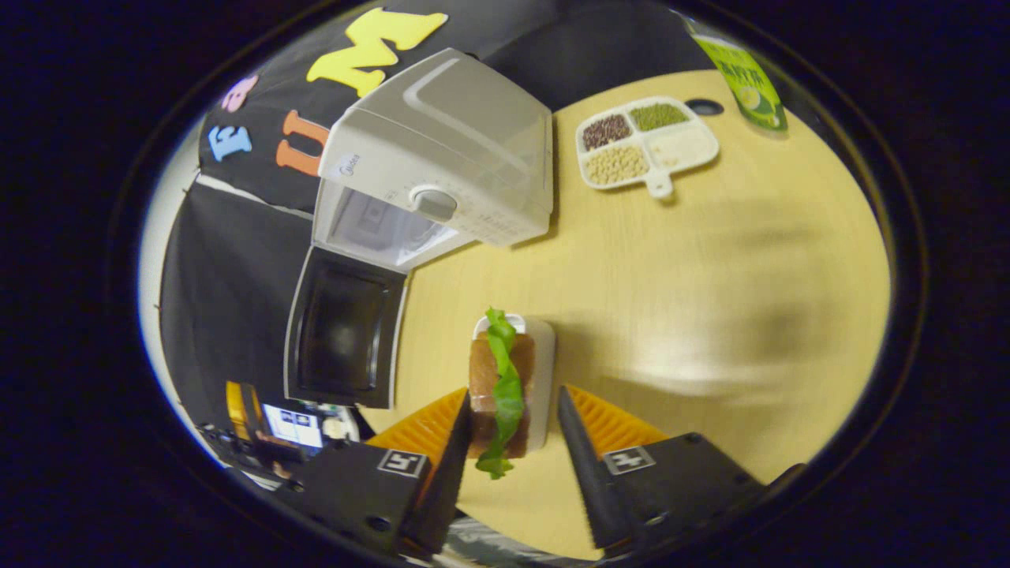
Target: Open the microwave oven with the left hand, put the food in, and close the microwave oven.
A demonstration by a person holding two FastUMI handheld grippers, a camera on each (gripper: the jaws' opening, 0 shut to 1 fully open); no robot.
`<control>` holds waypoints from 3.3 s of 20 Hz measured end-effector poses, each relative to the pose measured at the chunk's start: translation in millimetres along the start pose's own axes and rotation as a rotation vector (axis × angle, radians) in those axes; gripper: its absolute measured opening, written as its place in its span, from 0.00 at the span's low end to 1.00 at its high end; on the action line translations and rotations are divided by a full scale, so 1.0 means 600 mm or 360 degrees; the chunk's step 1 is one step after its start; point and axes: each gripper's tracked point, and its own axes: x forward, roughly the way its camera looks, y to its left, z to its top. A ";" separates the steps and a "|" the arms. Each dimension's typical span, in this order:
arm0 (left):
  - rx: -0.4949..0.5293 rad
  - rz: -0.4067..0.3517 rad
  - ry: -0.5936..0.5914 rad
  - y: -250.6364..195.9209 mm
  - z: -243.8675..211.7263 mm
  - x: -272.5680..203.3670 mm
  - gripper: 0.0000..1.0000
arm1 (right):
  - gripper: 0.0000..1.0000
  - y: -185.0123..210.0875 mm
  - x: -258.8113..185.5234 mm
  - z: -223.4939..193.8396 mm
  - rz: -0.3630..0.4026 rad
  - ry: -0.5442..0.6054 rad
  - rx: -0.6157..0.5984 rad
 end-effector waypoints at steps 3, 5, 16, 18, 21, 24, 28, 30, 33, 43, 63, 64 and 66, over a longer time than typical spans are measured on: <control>0.0013 -0.0007 0.0028 0.006 -0.011 -0.004 0.95 | 0.36 0.008 -0.019 -0.012 -0.0113 -0.0038 -0.0144; 0.0007 -0.0017 0.0032 0.013 -0.014 -0.009 0.95 | 0.36 0.033 -0.040 -0.017 -0.0175 -0.0093 -0.0259; -0.0025 -0.0087 0.0013 0.077 -0.023 -0.041 0.95 | 0.36 0.195 -0.058 -0.099 -0.0714 -0.0307 -0.1194; -0.0010 -0.0075 0.0021 0.096 -0.027 -0.048 0.95 | 0.36 0.222 -0.036 -0.111 -0.0774 -0.0352 -0.1295; -0.0034 -0.0093 0.0011 0.117 -0.027 -0.055 0.95 | 0.36 0.252 -0.005 -0.117 -0.0882 -0.0471 -0.1442; -0.0066 -0.0102 -0.0006 0.137 -0.022 -0.063 0.95 | 0.36 0.288 0.028 -0.115 -0.0928 -0.0653 -0.1555; -0.0068 -0.0105 -0.0031 0.154 -0.017 -0.070 0.95 | 0.28 0.337 0.085 -0.114 -0.0885 -0.0890 -0.1606; -0.0052 -0.0099 -0.0029 0.161 -0.013 -0.072 0.95 | 0.28 0.359 0.109 -0.102 -0.0867 -0.1012 -0.1605; -0.0018 -0.0089 -0.0064 0.167 0.001 -0.069 0.95 | 0.36 0.399 0.144 -0.088 -0.0795 -0.1224 -0.1564; -0.0008 -0.0101 -0.0037 0.139 -0.031 -0.051 0.95 | 0.28 0.456 0.272 0.026 -0.0811 -0.1497 -0.1450; -0.0077 0.0009 0.0084 0.168 -0.064 -0.031 0.95 | 0.36 0.433 0.410 0.304 -0.0227 -0.1720 -0.0011; -0.0068 0.0017 0.0091 0.168 -0.067 -0.030 0.95 | 0.36 0.426 0.409 0.312 -0.0212 -0.1742 0.0054; -0.0045 0.0036 0.0118 0.170 -0.074 -0.033 0.95 | 0.36 0.415 0.415 0.333 -0.0140 -0.1745 0.0170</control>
